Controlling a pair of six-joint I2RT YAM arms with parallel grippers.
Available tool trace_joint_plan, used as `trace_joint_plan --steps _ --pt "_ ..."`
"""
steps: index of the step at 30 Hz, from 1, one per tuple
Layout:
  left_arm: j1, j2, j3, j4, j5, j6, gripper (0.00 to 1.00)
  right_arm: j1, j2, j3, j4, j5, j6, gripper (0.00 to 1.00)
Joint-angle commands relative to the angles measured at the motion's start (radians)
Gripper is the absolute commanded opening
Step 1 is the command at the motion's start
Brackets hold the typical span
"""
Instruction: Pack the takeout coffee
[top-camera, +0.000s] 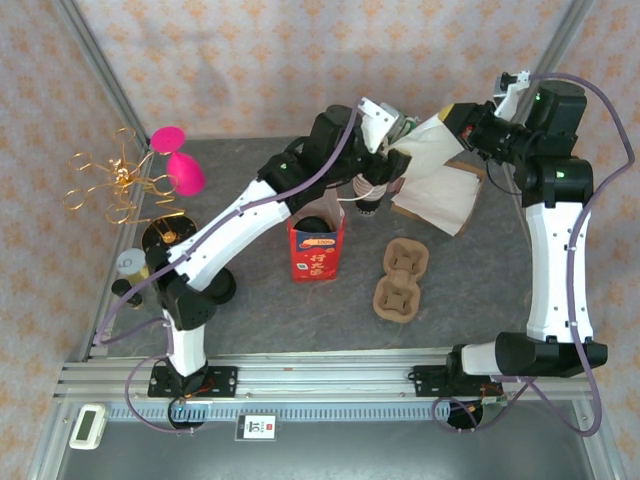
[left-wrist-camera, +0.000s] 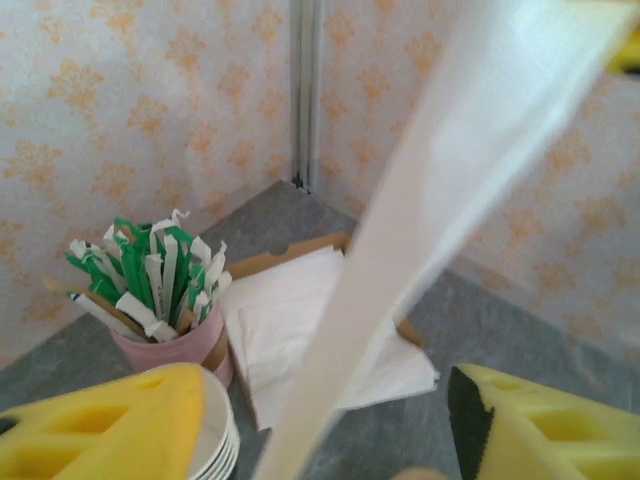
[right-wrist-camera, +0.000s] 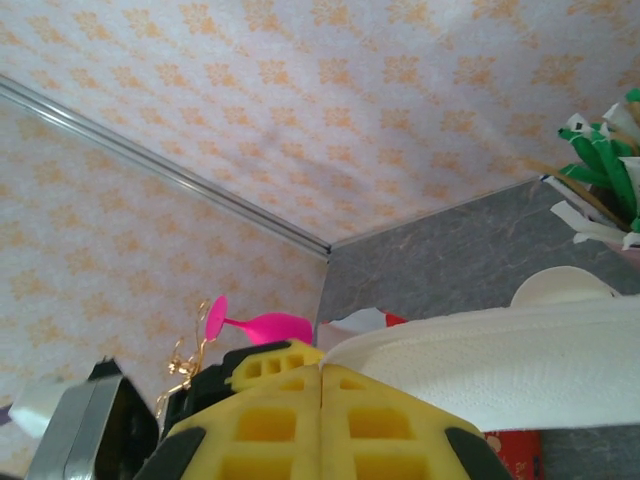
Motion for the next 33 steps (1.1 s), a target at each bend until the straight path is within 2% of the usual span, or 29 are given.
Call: trace_joint_plan --steps 1,3,6,7,9,12,15,17,21,25,28,31,33 --pt "0.001 0.055 0.062 0.011 0.000 -0.012 0.57 0.005 -0.037 0.001 0.058 -0.055 0.014 0.00" --pt "0.002 0.065 0.067 0.018 0.019 -0.021 0.39 0.005 -0.042 -0.012 0.061 -0.046 0.011 0.00" --pt "0.002 0.069 0.061 0.028 0.035 -0.027 0.18 0.005 -0.054 -0.040 0.091 -0.049 0.015 0.00" --pt "0.002 0.069 0.062 0.025 0.023 -0.029 0.13 0.005 -0.057 -0.040 0.093 -0.041 0.011 0.00" --pt "0.001 0.062 0.062 0.014 -0.007 -0.027 0.10 0.005 -0.063 -0.040 0.095 -0.026 0.005 0.00" --pt "0.006 0.045 0.066 0.013 -0.062 -0.041 0.00 0.005 -0.069 -0.061 0.102 -0.026 -0.004 0.00" --pt "0.013 0.026 0.085 0.007 -0.117 -0.071 0.00 0.005 -0.091 -0.116 0.138 -0.060 -0.020 0.01" --pt "0.026 0.004 0.085 0.011 -0.135 -0.082 0.00 0.005 -0.121 -0.158 0.177 -0.083 -0.036 0.12" --pt "0.096 -0.050 0.084 0.013 -0.041 -0.128 0.00 0.006 -0.192 -0.238 0.264 -0.140 -0.079 0.30" --pt "0.142 -0.098 0.082 -0.012 0.061 -0.109 0.00 0.005 -0.240 -0.247 0.246 -0.114 -0.192 0.46" --pt "0.158 -0.131 0.089 -0.074 0.065 -0.042 0.00 0.005 -0.251 -0.270 0.279 -0.063 -0.237 0.50" --pt "0.178 -0.159 0.101 -0.159 0.040 -0.006 0.00 0.008 -0.244 -0.312 0.384 -0.075 -0.242 0.61" --pt "0.183 -0.175 0.112 -0.210 0.046 0.005 0.00 0.047 -0.228 -0.328 0.433 -0.046 -0.284 0.65"
